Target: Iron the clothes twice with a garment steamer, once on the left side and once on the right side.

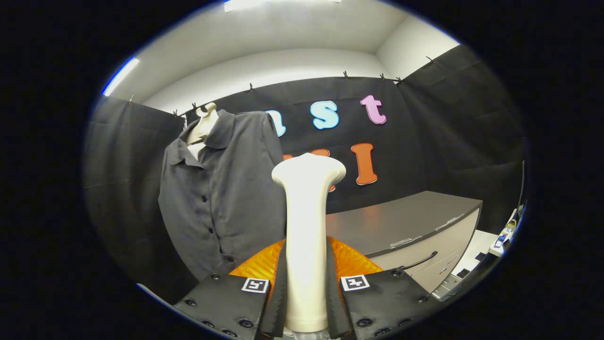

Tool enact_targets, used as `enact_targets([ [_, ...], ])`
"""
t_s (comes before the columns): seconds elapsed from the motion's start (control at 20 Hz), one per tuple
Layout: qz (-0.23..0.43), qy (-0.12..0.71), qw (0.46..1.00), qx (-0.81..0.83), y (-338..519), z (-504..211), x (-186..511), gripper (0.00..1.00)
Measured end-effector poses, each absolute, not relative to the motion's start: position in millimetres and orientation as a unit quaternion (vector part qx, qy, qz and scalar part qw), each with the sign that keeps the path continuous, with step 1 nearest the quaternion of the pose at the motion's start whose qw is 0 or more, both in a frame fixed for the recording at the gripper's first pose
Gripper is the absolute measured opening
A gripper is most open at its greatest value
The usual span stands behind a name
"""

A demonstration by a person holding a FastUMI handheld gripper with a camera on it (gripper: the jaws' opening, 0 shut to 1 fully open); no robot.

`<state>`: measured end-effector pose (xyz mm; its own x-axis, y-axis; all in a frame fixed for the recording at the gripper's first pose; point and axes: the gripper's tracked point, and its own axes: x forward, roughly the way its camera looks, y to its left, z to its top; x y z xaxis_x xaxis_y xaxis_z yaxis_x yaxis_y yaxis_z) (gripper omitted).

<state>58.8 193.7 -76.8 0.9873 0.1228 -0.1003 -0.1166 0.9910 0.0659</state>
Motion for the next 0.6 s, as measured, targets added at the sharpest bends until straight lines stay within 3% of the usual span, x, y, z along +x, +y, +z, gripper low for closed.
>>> enact_targets([
  [0.6, 0.080, 0.029, 0.996, -0.019, 320, -47, 91, 0.42],
])
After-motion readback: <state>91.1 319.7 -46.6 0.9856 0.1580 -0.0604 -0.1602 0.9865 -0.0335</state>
